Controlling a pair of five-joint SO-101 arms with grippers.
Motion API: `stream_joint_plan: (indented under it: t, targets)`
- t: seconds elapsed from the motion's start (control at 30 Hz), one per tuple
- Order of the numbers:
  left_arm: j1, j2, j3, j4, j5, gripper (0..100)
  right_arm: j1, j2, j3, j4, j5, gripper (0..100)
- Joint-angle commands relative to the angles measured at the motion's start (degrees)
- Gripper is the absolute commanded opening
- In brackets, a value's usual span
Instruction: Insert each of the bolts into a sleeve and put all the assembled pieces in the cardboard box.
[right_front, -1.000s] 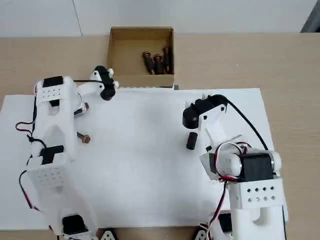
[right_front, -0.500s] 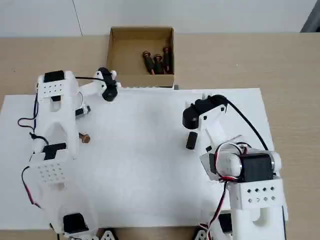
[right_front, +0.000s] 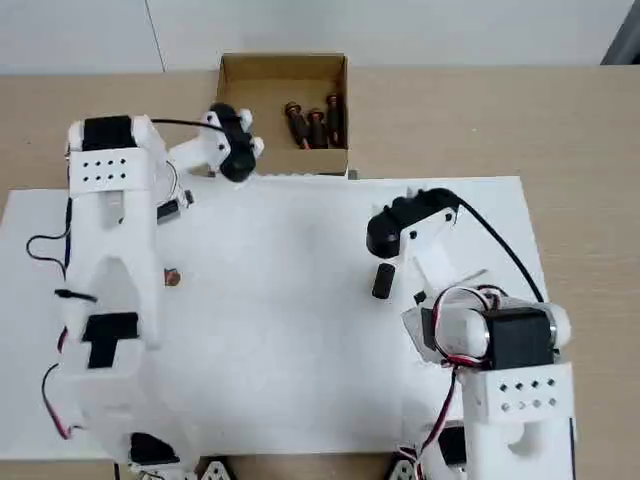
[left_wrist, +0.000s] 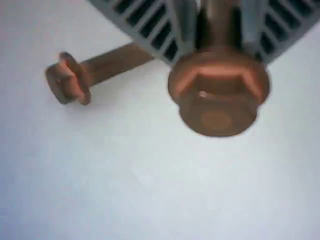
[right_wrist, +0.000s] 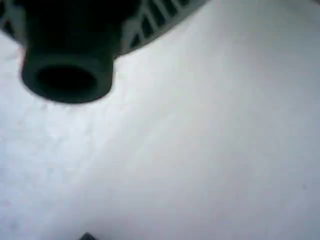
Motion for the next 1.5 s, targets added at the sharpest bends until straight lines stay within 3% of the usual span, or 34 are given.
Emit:
stream_joint_plan:
  t: [0.0,0.27,0.5,0.63,0.8,0.93,1.17,1.47]
  targets:
    - [1.58,-8.97,-1.98,2.46,4.04,0,0.04,-1.45,-5.10,1.63,-0.62,0.6]
    - [6.95,-27.34,6.37,2.55,17.85,0,0.31,-14.37,-6.59,1.98,-2.11,1.0]
    - [17.23,-43.60,17.71,2.55,36.84,1,0.40,-28.00,-4.75,1.63,1.14,1.1]
    - [22.15,-49.76,25.10,0.62,40.44,1,0.48,-34.07,1.58,0.40,0.62,0.7]
    - [24.00,-58.02,35.82,-8.62,47.74,1,0.48,-43.91,12.13,-8.92,-0.09,0.3]
    - [23.74,-66.99,47.25,-20.13,53.10,1,0.40,-52.97,22.77,-16.31,-5.54,0.3]
    - [23.65,-87.21,69.23,-36.48,62.59,1,0.31,-52.18,29.54,-23.60,-16.70,0.2]
    - [23.65,-104.88,84.53,-39.65,72.35,1,0.04,-52.53,38.77,-33.54,-17.32,0.2]
